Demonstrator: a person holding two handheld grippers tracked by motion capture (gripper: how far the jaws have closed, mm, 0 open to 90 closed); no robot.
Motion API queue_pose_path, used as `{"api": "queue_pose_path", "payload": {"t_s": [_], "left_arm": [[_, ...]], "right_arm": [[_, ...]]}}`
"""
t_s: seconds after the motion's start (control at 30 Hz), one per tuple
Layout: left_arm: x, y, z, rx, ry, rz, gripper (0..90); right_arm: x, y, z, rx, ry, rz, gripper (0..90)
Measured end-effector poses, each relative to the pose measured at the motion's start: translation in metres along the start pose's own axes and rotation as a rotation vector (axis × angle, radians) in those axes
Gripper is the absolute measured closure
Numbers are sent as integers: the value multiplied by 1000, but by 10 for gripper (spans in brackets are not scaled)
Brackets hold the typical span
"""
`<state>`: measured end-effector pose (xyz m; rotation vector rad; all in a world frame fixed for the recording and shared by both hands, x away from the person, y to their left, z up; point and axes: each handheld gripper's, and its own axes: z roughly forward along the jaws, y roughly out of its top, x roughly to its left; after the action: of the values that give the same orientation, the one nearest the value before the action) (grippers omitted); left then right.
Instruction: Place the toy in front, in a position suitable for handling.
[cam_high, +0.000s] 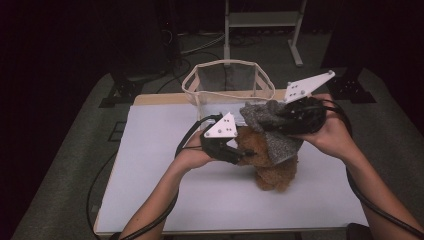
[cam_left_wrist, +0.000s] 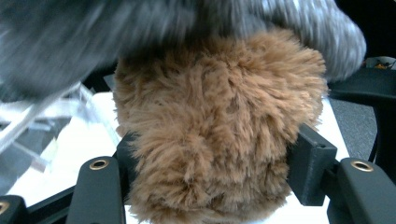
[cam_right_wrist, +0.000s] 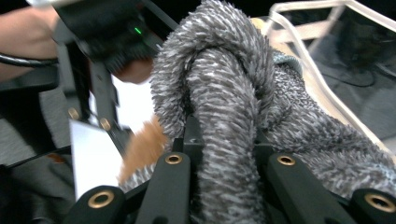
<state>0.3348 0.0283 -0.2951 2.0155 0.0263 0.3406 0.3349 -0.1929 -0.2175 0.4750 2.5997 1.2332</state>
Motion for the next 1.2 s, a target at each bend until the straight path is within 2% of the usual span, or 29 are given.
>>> {"api": "queue_pose_path", "payload": {"t_s": [0.1,0.2,0.27,0.37,0.5,0.6,0.73,0.77,0.83,0.9,1.03,1.1,1.2], "left_arm": [[-2,5,5,37,19,11,363],[-2,1,1,23,19,3,362],[-2,2,-1,29,20,7,362],[-2,2,-4,47,24,13,353],[-1,-1,-7,55,23,1,346],[0,-4,-10,65,29,0,327],[-2,-4,-18,99,33,25,232],[-2,-4,-22,100,35,31,195],[-4,-5,-29,86,38,36,178],[-5,-10,-33,99,41,31,168],[-6,-32,-43,115,51,7,161],[-9,-46,-49,119,51,-2,162],[-12,-67,-58,128,65,-46,165]], "right_arm": [[5,9,16,55,2,-33,760],[1,8,17,51,22,-14,759],[-1,5,8,29,27,-8,759],[-6,0,-11,5,-14,10,754],[-18,-17,-31,-35,-46,69,748],[-25,-30,-35,-73,-54,114,748],[-25,-40,-17,-111,-7,134,750],[-25,-39,-13,-128,8,136,750],[-23,-36,-2,-146,39,131,749],[-19,-31,12,-151,67,123,750],[-11,-26,42,-162,100,106,749],[-9,-27,56,-167,135,107,747],[-5,-29,72,-159,165,103,743]]}}
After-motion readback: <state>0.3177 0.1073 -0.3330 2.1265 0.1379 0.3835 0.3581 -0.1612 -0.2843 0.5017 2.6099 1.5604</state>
